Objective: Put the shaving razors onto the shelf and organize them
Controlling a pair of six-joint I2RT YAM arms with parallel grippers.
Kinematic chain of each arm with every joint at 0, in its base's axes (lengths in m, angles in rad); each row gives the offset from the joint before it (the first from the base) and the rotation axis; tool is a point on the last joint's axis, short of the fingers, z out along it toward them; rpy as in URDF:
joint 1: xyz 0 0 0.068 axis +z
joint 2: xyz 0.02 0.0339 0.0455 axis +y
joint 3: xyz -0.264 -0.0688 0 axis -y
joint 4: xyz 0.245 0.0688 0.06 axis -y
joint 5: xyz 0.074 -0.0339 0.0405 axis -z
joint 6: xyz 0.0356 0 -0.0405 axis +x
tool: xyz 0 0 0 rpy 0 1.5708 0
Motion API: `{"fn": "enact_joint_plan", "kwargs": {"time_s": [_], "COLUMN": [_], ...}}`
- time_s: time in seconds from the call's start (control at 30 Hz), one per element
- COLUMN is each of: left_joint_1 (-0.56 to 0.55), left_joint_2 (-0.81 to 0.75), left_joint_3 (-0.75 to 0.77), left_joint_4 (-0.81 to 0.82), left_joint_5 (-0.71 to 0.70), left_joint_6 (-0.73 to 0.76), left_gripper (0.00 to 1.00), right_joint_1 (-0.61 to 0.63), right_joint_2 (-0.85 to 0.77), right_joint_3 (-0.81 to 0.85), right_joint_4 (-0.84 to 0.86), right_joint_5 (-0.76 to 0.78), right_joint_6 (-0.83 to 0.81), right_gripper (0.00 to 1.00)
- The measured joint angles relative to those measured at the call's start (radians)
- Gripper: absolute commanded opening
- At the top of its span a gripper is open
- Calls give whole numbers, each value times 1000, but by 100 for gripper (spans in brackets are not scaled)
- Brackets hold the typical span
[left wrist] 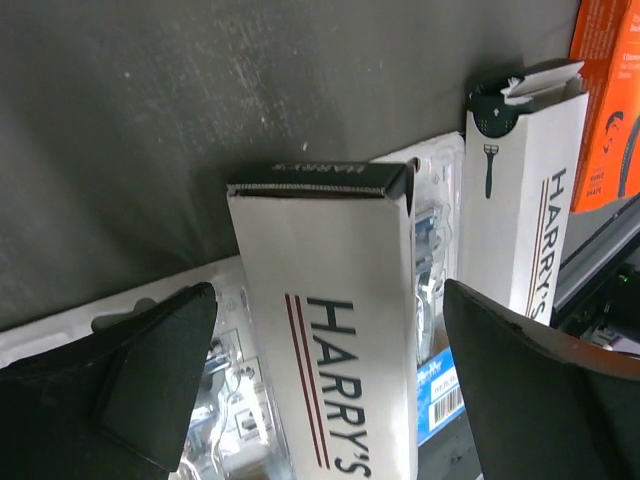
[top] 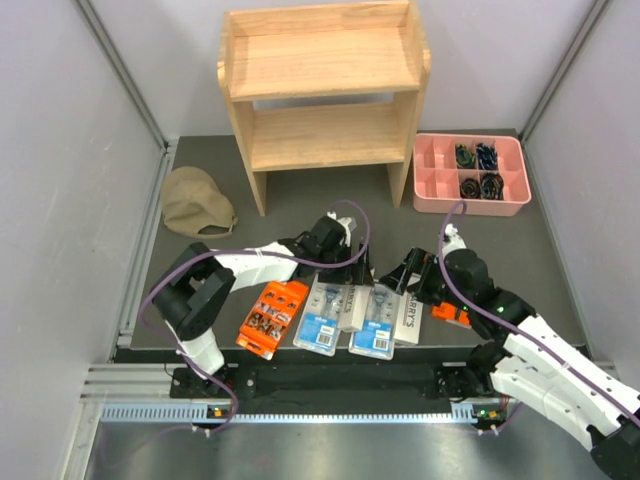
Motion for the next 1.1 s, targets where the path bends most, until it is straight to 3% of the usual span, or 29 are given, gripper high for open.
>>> {"fn": "enact_joint_plan", "kwargs": {"time_s": [0.07,0.33,0.47,0.6,0.9,1.1], "left_joint_1": [0,3,4,5,4,3], "left_joint_2": [16,48,56,69,71,31], "left_joint_3": [0,-22,-38,-38,-35,-9], "left_joint_4": [23,180,229,261,261,168], "left_joint_5": [2,51,88,126,145,104], "left_joint_6": [-4,-31,-42,-44,-37,-23], "left_gripper": [99,80,57,43,42,42], "right_joint_1": [0,0,0,0,0,0], "right_joint_2": [-2,-18,-27,-28,-46,-46], "right_joint_3": [0,-6,-21,-27,-27,-27], "right_joint_4": [0,-24,-35,-47,-53,-54], "right_joint_5": [3,11,14,21,27,29], "right_joint_6": [3,10,15,17,17,17], "right_gripper": [99,99,99,99,99,99]}}
